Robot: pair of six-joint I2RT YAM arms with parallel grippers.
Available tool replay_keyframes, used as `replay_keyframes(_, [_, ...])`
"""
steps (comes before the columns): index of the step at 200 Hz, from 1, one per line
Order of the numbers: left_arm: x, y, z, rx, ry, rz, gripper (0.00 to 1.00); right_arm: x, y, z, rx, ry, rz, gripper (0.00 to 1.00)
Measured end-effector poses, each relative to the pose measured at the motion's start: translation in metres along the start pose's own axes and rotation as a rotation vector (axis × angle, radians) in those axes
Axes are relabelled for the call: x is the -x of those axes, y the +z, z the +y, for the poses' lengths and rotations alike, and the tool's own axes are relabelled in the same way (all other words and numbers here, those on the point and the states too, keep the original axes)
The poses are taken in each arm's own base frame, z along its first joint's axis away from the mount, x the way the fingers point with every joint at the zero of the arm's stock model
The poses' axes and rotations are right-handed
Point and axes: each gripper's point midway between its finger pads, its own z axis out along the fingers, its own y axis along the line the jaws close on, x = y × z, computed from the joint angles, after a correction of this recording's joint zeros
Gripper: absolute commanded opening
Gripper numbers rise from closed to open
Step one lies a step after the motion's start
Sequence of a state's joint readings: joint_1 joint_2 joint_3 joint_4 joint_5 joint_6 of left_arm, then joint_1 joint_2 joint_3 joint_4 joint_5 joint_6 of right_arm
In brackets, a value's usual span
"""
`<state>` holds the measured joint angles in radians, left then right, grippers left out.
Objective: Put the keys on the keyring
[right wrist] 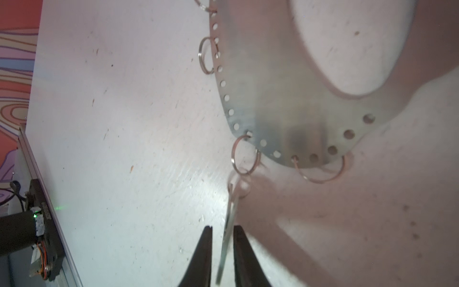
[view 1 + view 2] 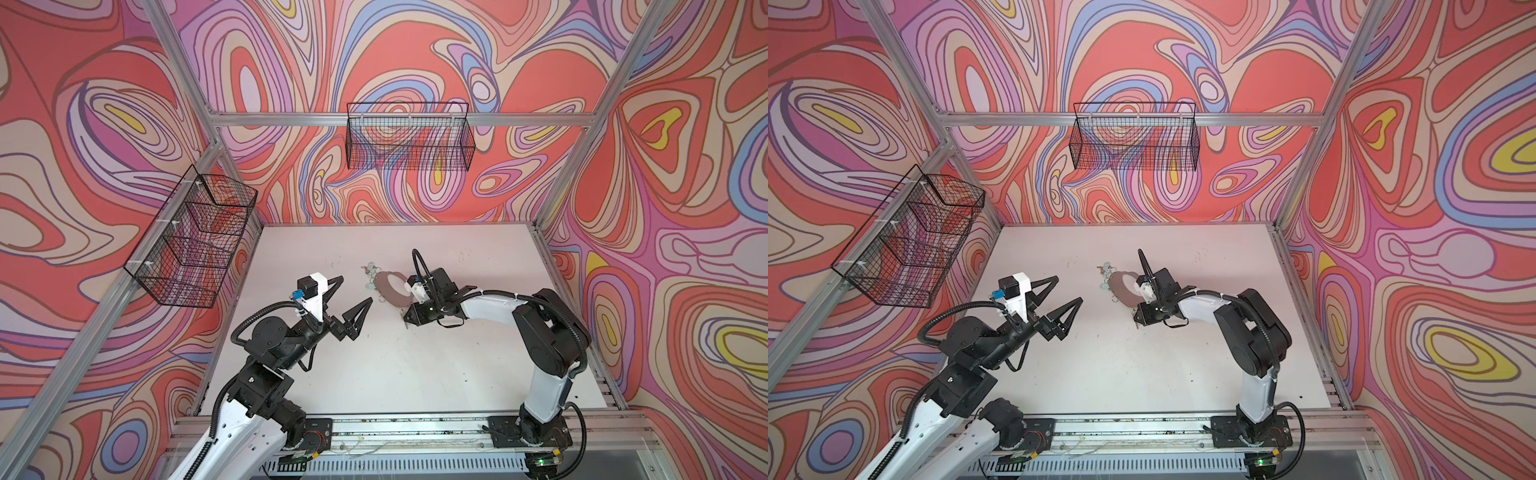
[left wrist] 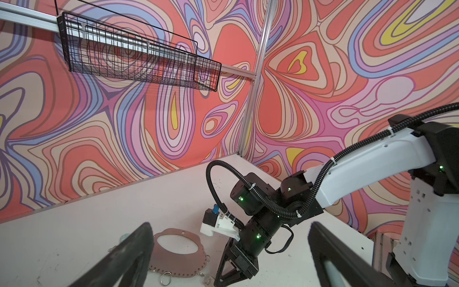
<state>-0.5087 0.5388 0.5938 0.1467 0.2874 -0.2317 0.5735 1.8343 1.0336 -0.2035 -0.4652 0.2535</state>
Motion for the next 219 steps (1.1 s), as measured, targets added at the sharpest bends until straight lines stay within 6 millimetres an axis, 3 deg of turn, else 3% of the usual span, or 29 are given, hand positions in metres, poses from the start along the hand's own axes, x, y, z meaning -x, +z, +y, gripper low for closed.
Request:
replay_keyframes(18, [0.000, 0.000, 0.000, 0.000, -0.001, 0.001, 1.00, -0.005, -0.012, 0.005, 0.007, 0.001, -0.014, 0.37])
replay_keyframes(31, [-0.001, 0.000, 0.001, 0.002, -0.001, 0.002, 1.00, -0.004, -0.024, 0.011, 0.011, -0.002, -0.038, 0.48])
replay_keyframes(66, [-0.007, 0.005, 0.007, 0.024, -0.007, 0.023, 1.00, 0.008, -0.064, 0.026, -0.014, -0.043, -0.154, 0.54])
replay_keyframes(81, [-0.014, 0.010, 0.017, 0.072, -0.014, 0.049, 1.00, 0.013, -0.084, 0.025, -0.064, -0.066, -0.230, 0.57])
replay_keyframes(100, [-0.029, 0.016, 0.038, 0.178, -0.025, 0.103, 1.00, 0.020, -0.110, 0.017, -0.160, -0.100, -0.338, 0.70])
replay_keyframes(123, [-0.053, 0.020, 0.073, 0.351, -0.026, 0.183, 1.00, 0.030, -0.148, -0.001, -0.323, -0.125, -0.509, 0.98])
replay_keyframes(146, [-0.079, 0.019, 0.106, 0.508, -0.004, 0.270, 1.00, 0.036, -0.182, -0.022, -0.484, -0.117, -0.684, 0.98])
replay_keyframes(164, [-0.087, 0.014, 0.127, 0.616, 0.024, 0.289, 1.00, 0.036, -0.202, -0.047, -0.636, -0.102, -0.797, 0.98])
replay_keyframes(187, [-0.100, 0.000, 0.162, 0.774, 0.044, 0.314, 1.00, 0.029, -0.215, -0.081, -0.832, -0.092, -0.870, 0.98])
replay_keyframes(219, [-0.134, -0.031, 0.224, 1.013, 0.032, 0.438, 1.00, 0.019, -0.222, -0.131, -1.043, -0.076, -0.866, 0.98])
